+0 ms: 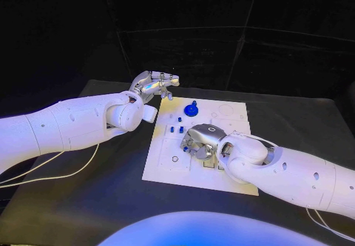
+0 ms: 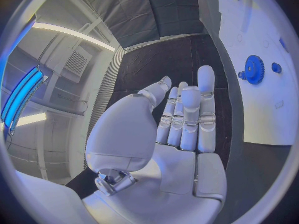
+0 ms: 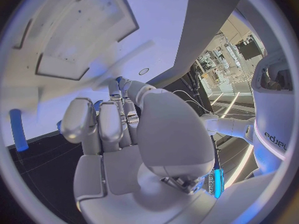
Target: Assemble the parts on the task board
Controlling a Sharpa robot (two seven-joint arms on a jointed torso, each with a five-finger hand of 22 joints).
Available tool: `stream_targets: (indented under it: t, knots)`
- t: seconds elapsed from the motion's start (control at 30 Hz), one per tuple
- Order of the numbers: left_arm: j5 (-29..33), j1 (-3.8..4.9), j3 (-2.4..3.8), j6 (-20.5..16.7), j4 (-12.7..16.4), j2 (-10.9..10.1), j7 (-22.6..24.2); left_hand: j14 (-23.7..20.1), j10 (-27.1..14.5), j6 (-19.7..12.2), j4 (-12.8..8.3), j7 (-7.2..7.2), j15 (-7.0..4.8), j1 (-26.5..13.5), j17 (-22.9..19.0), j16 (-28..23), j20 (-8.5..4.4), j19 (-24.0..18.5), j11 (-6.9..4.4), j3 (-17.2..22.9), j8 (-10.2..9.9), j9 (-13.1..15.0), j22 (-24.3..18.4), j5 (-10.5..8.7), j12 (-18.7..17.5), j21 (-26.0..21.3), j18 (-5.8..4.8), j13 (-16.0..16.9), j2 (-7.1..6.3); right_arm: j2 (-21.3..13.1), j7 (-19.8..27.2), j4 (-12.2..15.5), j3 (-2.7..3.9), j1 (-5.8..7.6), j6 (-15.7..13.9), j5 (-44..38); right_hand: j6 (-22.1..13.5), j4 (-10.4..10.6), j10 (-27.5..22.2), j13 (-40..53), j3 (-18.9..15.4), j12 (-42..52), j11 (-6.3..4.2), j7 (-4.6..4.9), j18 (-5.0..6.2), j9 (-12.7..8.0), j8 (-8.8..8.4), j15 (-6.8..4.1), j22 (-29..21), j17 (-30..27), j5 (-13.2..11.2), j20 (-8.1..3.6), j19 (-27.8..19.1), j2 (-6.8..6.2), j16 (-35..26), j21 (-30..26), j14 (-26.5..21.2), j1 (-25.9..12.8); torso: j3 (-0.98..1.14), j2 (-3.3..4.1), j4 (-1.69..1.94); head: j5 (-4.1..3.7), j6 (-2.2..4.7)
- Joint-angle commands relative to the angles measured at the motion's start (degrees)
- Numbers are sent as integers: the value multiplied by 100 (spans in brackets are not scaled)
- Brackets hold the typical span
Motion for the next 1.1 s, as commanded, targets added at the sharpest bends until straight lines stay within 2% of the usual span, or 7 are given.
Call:
stream_targets:
  t: [0.03,0.33,0.43,0.57,0.83,0.97,1.1]
  knots:
    - [20,9,5,71,3,4,7,-39,-50,-24,3,-6,13,21,-4,-32,18,-14,-5,-33,27,-7,-6,12,39,-13,115,9,50,5,32,-17,-14,0,95,1,-109,64,-133,-36,-126,-73,23,23,-79,-20,-36,66,-24,-22,17,55,-8,-84,26,-2,164,-180,-2,0,-2,-1,-1]
    - [20,9,5,85,3,-3,-4,-39,-50,-24,3,-6,13,21,-4,-32,18,-14,-5,-33,27,-7,-6,12,39,-13,115,9,50,4,36,-30,-28,0,-66,37,-340,75,-436,-85,-261,-190,108,84,-59,-28,-46,133,-123,-62,38,118,-63,-136,23,-61,144,-285,0,1,5,0,-8]
    - [20,9,5,89,-1,-4,-10,-39,-50,-24,3,-6,13,21,-4,-32,18,-14,-5,-33,27,-7,-6,12,39,-13,115,9,50,-3,53,-27,-29,-1,-189,68,-619,55,-705,-97,-330,-229,186,163,31,-36,-46,199,-619,-400,52,160,-307,-180,-224,-340,23,-310,-1,-1,3,4,-15]
    - [20,9,5,99,-6,-2,-22,-39,-50,-24,3,-6,13,21,-4,-32,18,-14,-5,-33,27,-7,-6,12,39,-13,115,9,50,-36,104,8,-30,-4,-410,105,-900,12,-917,-89,-424,-187,201,146,93,-26,-36,214,-955,-659,44,188,-488,-195,-411,-550,-101,-297,1,2,1,10,-9]
    - [20,9,4,144,-20,-11,-70,-27,-66,-36,5,-4,16,22,33,-7,21,-9,-2,-50,29,-11,-15,12,47,-23,115,12,54,-447,136,422,-22,-6,-738,219,-877,-4,-942,-79,-452,-128,196,139,100,-9,-5,213,-998,-672,69,190,-506,-165,-407,-583,-109,-282,1,-7,-14,17,20]
    - [20,9,4,161,-17,-22,-80,-37,-74,-43,5,-2,17,22,0,-23,22,-5,0,-56,29,-12,-17,12,49,-24,115,13,54,-768,79,642,-4,82,-859,304,-854,14,-936,-74,-498,-76,193,141,101,-4,3,211,-1008,-684,67,189,-504,-171,-401,-592,-104,-320,-4,-8,-22,0,44]
    - [20,9,4,167,-15,-31,-87,-44,-75,-44,5,-2,17,23,-18,-34,22,-4,0,-57,29,-12,-17,12,49,-25,115,13,54,-1072,-108,747,77,311,-740,418,-870,44,-983,-77,-598,-25,181,119,107,-7,-9,205,-1046,-738,4,186,-513,-196,-425,-619,-117,-375,1,-3,-20,-48,67]
